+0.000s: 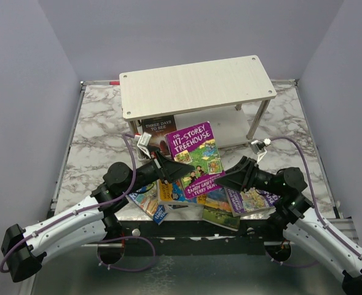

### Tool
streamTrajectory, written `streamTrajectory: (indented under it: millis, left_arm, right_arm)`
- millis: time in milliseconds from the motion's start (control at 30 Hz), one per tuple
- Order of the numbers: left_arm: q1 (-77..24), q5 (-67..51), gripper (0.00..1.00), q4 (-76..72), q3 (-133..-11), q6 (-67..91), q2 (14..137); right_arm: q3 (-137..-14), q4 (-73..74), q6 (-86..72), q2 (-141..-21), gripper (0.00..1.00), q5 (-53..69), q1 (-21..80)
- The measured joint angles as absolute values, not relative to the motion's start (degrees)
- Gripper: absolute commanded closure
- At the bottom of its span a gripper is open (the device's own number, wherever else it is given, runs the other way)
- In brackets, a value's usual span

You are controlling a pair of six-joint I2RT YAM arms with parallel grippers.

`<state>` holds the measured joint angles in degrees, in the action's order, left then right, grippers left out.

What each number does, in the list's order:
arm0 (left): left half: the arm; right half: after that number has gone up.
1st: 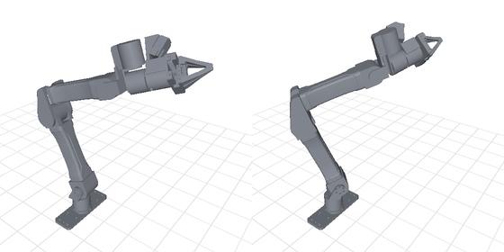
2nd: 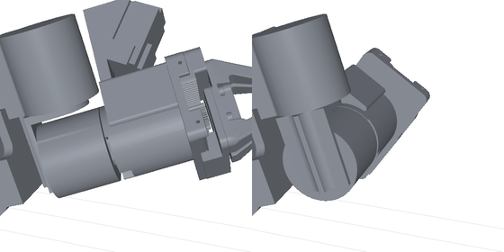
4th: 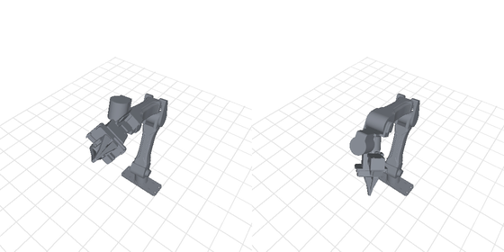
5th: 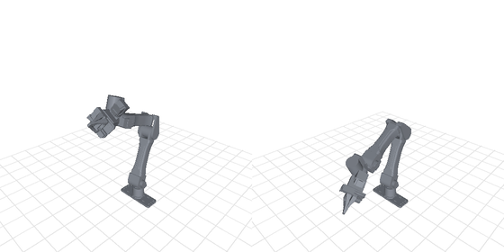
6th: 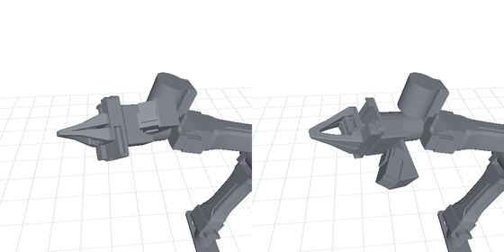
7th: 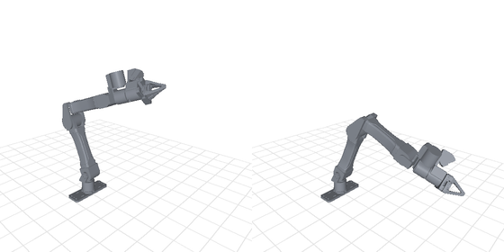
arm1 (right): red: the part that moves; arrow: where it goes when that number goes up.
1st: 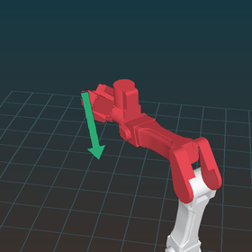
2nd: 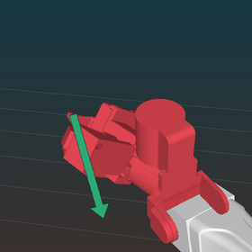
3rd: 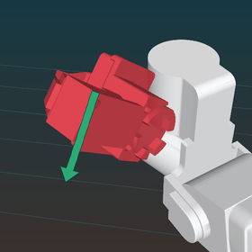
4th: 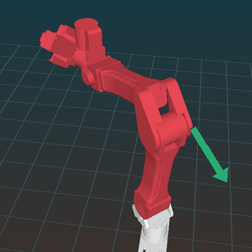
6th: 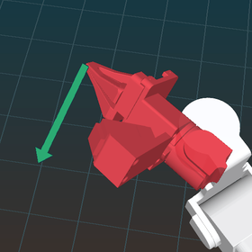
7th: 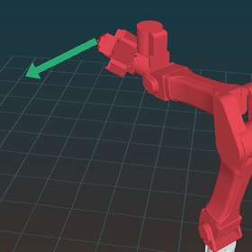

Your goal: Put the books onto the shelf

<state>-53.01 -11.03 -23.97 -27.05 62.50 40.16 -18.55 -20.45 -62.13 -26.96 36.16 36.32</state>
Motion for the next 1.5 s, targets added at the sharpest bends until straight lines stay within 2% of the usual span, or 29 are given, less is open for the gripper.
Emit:
streamTrajectory:
  millis: [233, 333, 400, 500, 667, 733, 867, 1033, 1233, 1500]
  left_arm:
    - [-53.0, -10.4, 1.0, -24.9, -27.0, 61.8, 40.2]
    - [-53.0, -10.2, 1.0, -25.7, -27.0, 61.7, 40.2]
    - [-53.0, -10.1, 1.0, -26.4, -27.0, 61.6, 40.1]
    - [-53.0, -9.7, 1.0, -27.1, -27.0, 61.4, 39.9]
    - [-53.0, -9.3, 0.72, -27.7, -27.0, 61.2, 39.7]
    - [-53.0, -9.2, 0.52, -28.0, -27.0, 61.2, 39.7]
    - [-53.0, -8.0, 0.24, -28.6, -27.0, 60.3, 39.4]
    - [-53.0, -5.6, 0.13, -25.8, -27.4, 58.3, 38.0]
    - [-53.0, -0.3, 0.04, -13.1, -33.5, 50.9, 35.2]
    - [-53.0, 6.6, 0.01, 1.8, -38.2, 40.6, 27.7]
  right_arm:
    - [-18.8, -22.0, -62.8, -28.3, 0.66, 36.1, 36.7]
    - [-19.4, -22.0, -63.0, -28.6, 0.76, 36.1, 36.8]
    - [-20.0, -22.3, -63.1, -29.0, 0.98, 36.1, 36.8]
    - [-20.9, -22.3, -63.1, -29.6, 0.99, 36.1, 37.0]
    - [-22.1, -22.0, -62.8, -30.1, 0.99, 36.1, 37.1]
    - [-22.9, -21.1, -62.3, -30.1, 0.99, 36.1, 37.1]
    - [-25.7, -18.3, -60.7, -30.0, 0.99, 36.0, 37.5]
    - [-30.7, -12.6, -57.7, -30.2, 0.99, 34.9, 37.5]
    - [-39.7, -5.8, -52.5, -32.8, 0.99, 31.8, 37.5]
    - [-53.6, 0.9, -47.1, -42.9, 0.99, 26.7, 37.6]
